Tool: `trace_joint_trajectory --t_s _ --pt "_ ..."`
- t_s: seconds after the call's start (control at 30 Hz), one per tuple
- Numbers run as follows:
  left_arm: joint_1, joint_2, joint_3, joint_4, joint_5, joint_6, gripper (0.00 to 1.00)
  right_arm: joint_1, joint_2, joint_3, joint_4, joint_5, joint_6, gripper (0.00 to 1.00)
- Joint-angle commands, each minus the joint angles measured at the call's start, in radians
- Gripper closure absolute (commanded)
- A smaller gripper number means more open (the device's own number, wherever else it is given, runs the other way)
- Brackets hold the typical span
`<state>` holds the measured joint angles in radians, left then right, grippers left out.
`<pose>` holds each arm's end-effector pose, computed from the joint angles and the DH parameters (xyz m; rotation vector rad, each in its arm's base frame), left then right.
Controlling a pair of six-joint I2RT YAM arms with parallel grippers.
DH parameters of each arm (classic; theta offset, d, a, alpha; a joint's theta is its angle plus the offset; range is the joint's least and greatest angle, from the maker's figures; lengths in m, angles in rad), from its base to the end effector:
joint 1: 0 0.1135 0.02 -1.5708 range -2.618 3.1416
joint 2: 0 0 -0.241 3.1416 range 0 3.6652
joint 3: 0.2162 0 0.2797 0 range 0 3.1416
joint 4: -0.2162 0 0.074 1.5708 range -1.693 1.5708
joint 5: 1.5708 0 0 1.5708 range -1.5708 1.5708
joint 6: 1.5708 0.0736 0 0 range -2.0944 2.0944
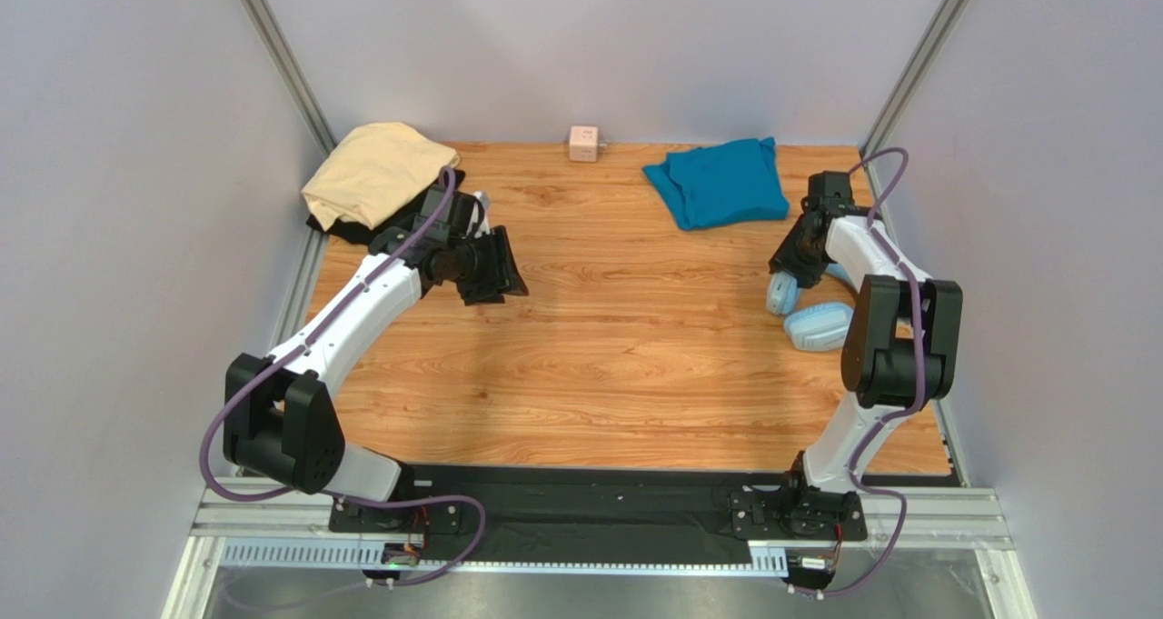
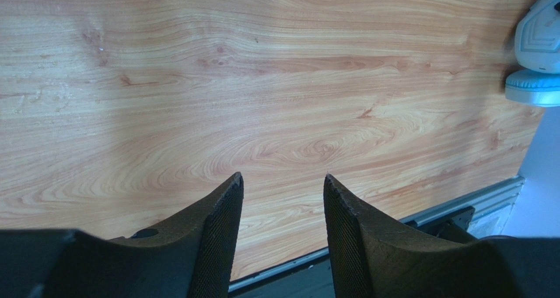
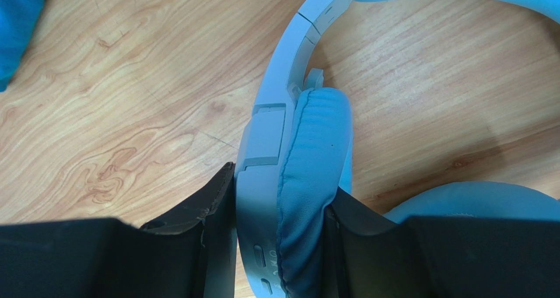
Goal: Fold and stack the t-shirts
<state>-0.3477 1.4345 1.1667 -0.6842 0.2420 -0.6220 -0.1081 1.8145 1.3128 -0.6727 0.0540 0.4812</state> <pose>0.3239 -0.1362 0.2194 -0.2577 2.6130 -0.6732 0.4007 -0.0475 0.1325 0.8106 2.6196 0.0294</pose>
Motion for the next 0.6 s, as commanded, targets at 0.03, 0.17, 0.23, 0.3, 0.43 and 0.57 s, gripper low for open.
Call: trace_joint_trajectory --t_s 0.03,0.17,0.23,0.3,0.43,0.57 --pt "-0.007 -0.036 -0.015 0.028 0.003 0.015 0.44 -0.007 -0.056 -0.064 -0.091 -0.002 -0.046 0.48" --pt "-0.007 -0.042 -0.035 0.046 0.011 0.004 0.43 -0.007 -0.101 -0.073 -0.080 0.012 -0.062 0.30" --pt "-0.007 -0.046 -0.047 0.060 0.014 -0.002 0.43 -0.007 -0.115 -0.066 -0.084 0.012 -0.067 0.25" --pt "-0.007 -0.046 -0.050 0.066 0.017 -0.004 0.43 -0.007 -0.135 -0.060 -0.079 0.001 -0.066 0.21" --pt "-0.007 -0.043 -0.055 0.066 0.007 0.001 0.43 0.008 -0.219 -0.034 -0.056 -0.023 -0.073 0.19" --pt "-0.007 -0.036 -0.058 0.068 -0.010 -0.016 0.43 0.022 -0.311 0.015 -0.041 -0.040 -0.052 0.08"
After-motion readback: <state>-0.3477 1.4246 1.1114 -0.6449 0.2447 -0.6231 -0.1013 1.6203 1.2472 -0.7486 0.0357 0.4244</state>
